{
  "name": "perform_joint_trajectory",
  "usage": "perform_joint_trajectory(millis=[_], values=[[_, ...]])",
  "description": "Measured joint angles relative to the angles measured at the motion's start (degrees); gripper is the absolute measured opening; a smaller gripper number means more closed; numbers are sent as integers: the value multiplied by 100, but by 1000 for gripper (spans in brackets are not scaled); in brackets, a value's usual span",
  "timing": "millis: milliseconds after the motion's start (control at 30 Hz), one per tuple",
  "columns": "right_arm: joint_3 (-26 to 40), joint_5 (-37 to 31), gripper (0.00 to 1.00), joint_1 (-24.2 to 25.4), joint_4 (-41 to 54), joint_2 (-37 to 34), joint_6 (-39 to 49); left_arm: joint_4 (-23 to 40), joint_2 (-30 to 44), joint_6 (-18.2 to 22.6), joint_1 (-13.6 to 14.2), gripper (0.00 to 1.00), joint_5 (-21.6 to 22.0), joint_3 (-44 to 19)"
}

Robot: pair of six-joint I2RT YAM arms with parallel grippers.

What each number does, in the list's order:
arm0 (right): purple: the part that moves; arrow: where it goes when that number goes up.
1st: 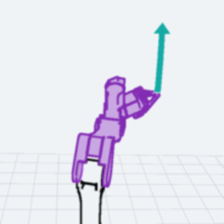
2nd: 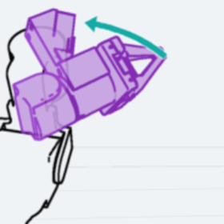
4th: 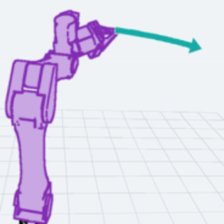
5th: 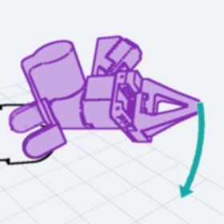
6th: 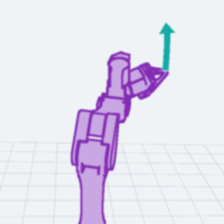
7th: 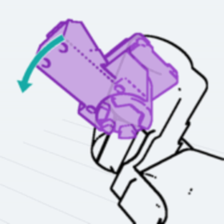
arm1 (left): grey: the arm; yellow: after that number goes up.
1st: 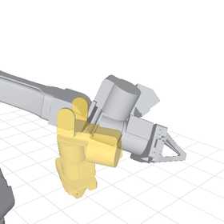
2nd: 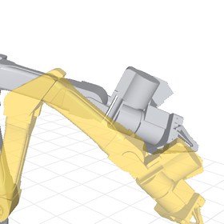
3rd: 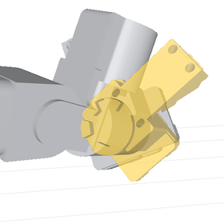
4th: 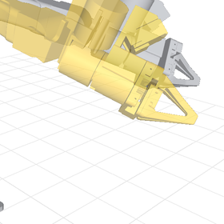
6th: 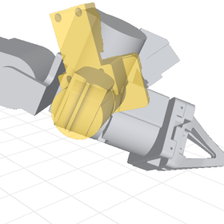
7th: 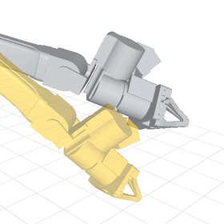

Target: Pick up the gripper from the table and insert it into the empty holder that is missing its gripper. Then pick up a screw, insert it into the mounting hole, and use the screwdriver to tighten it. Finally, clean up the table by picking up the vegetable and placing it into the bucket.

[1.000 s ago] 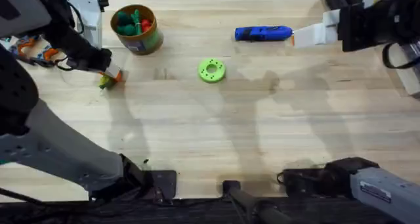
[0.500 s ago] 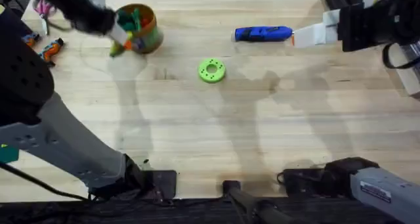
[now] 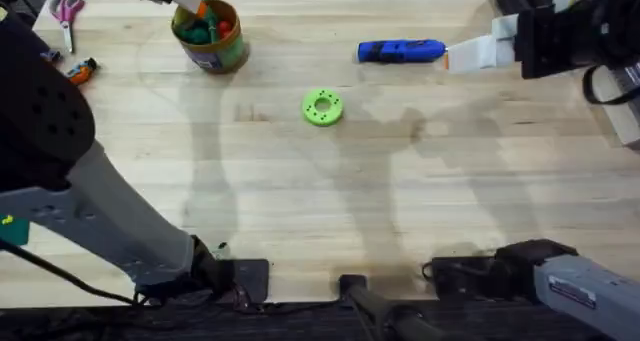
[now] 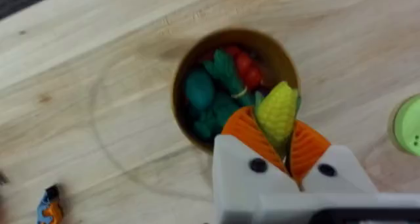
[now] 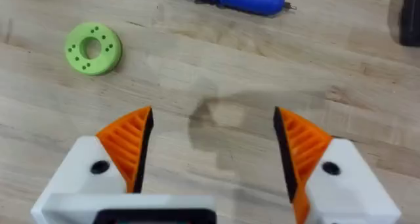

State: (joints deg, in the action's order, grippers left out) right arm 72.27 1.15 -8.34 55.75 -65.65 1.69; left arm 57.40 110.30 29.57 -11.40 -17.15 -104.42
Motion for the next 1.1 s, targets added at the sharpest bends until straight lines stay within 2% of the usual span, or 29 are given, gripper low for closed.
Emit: perform_joint_trajectory(millis=[167, 333, 367, 467, 500, 567, 600, 633, 767, 900, 1100], values=[[0, 0, 994, 0, 1, 0, 0, -395, 37, -274, 131, 25, -3, 0], [0, 0, 994, 0, 0, 0, 0, -426, 375, -483, 169, 33, -4, 0], [0, 0, 993, 0, 0, 0, 0, -383, 638, -609, 168, 271, -2, 0], [0, 0, 993, 0, 0, 0, 0, -351, 745, -667, 167, 720, -7, 2], [0, 0, 993, 0, 0, 0, 0, -364, 725, -717, 169, 810, -16, 2], [0, 0, 993, 0, 0, 0, 0, -362, 695, -733, 169, 848, -20, 0], [0, 0, 993, 0, 0, 0, 0, -364, 691, -733, 169, 930, -22, 0], [0, 0, 993, 0, 2, 0, 0, -351, 688, -793, 169, 969, -27, 0], [0, 0, 993, 0, 0, 0, 0, -274, 647, -933, 168, 985, -25, 0], [0, 0, 993, 0, 0, 0, 0, 89, 421, -1105, 162, 986, -21, 0], [0, 0, 994, 0, 2, 0, 0, 951, -622, -1054, 162, 986, -20, 0]])
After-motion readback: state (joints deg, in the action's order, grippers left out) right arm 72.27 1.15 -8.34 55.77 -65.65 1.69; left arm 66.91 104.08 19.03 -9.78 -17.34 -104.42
